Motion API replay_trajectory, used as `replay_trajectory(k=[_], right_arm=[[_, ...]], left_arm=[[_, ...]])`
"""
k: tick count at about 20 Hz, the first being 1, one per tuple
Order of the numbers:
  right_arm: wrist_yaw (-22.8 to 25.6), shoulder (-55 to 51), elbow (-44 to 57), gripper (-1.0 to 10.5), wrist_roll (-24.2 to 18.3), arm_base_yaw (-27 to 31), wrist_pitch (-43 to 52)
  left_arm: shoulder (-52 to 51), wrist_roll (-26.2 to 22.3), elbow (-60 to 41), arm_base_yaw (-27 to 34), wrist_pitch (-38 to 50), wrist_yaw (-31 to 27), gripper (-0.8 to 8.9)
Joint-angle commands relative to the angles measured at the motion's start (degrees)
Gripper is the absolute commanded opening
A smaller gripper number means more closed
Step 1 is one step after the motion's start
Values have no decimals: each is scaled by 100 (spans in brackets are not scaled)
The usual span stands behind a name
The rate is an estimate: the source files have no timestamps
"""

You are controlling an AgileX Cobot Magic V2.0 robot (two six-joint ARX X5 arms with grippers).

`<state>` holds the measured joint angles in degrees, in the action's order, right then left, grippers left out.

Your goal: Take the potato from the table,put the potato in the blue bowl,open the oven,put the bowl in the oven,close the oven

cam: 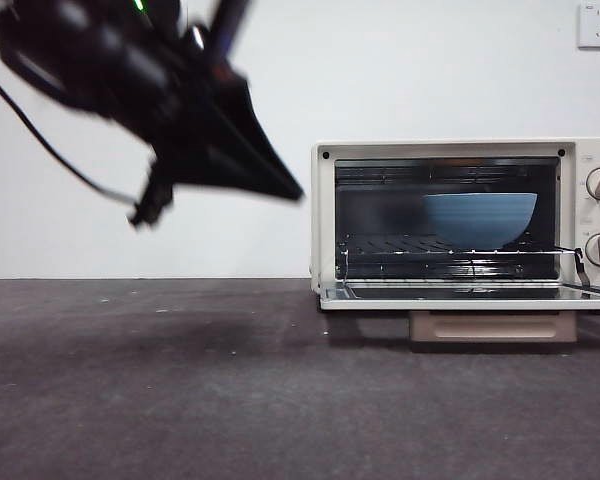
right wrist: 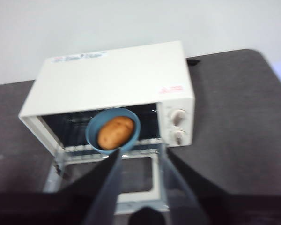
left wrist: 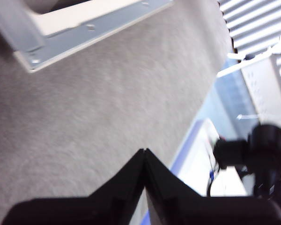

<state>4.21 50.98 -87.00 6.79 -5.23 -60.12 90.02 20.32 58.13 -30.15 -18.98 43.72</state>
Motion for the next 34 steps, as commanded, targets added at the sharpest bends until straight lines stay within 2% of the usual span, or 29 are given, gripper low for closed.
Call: replay_trajectory(k=[1,6,14,22,26,34], right_arm=[[153,-264,0,51,-205,-4,-184],[518,-669,0,-13,-216,-4,-337],[527,-1008,0,-12,-232,-4,-446],[525,-1003,0,-12,-227,-4,-636],[522,-1003,0,-12,-186,-4,-645],[520,-1001,0,-12,-92,-4,-754]], left_arm=[[505,1073,-39,22,466,37,-5],[1102,1993,-39,24,1182,-28,-5],[1858,3178,-24,22,1974,-337,-5],[2072,3799,-15,68,2507,-761,-5],[2074,3812,11,149,2507,-837,-6],[2074,3807,238,153,2503,-601,-6]])
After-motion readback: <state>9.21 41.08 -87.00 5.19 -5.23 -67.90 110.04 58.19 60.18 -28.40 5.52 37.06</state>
